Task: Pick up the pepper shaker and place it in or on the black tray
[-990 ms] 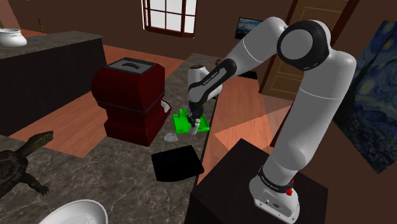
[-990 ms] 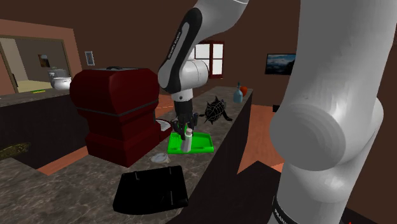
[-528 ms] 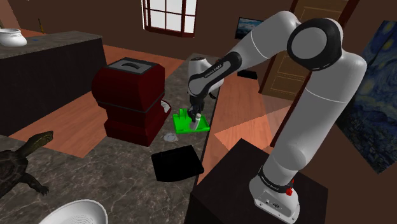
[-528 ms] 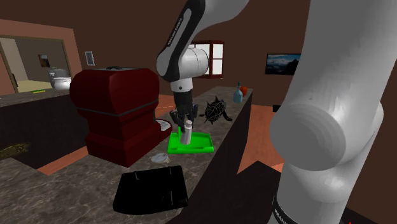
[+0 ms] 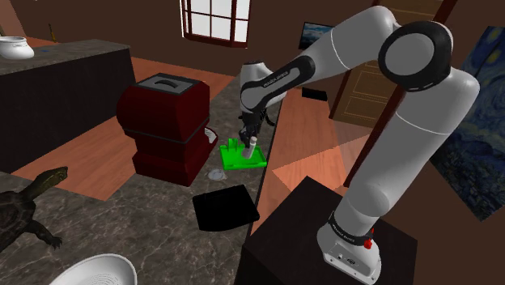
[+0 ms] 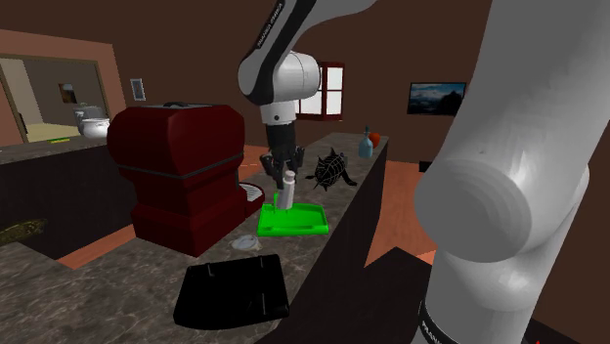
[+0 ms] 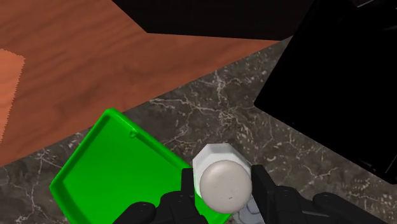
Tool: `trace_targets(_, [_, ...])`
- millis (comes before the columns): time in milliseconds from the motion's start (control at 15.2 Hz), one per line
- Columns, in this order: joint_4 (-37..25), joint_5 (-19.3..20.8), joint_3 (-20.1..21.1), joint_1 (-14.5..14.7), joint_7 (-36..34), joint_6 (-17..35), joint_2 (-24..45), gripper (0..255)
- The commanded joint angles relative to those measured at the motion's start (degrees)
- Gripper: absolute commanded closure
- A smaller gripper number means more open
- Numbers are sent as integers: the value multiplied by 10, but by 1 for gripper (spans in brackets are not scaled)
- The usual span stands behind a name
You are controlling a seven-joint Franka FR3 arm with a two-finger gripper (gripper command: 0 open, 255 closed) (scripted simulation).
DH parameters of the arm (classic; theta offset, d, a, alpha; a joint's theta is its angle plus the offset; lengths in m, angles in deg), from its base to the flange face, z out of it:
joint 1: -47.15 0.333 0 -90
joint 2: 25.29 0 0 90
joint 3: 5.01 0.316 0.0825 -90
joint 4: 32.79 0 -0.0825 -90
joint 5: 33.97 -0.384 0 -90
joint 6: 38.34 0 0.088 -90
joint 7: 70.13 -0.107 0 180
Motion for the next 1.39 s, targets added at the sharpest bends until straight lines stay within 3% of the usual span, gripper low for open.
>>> trace_targets(0, [5, -2, 7, 7, -12, -7, -12, 255])
trace_targets(528, [40, -27, 72, 64, -117, -24, -59, 255])
trace_targets(990, [35, -52, 132, 115, -212, -42, -71, 255])
trace_targets(1320, [47, -50, 139, 119, -224, -11, -52, 255])
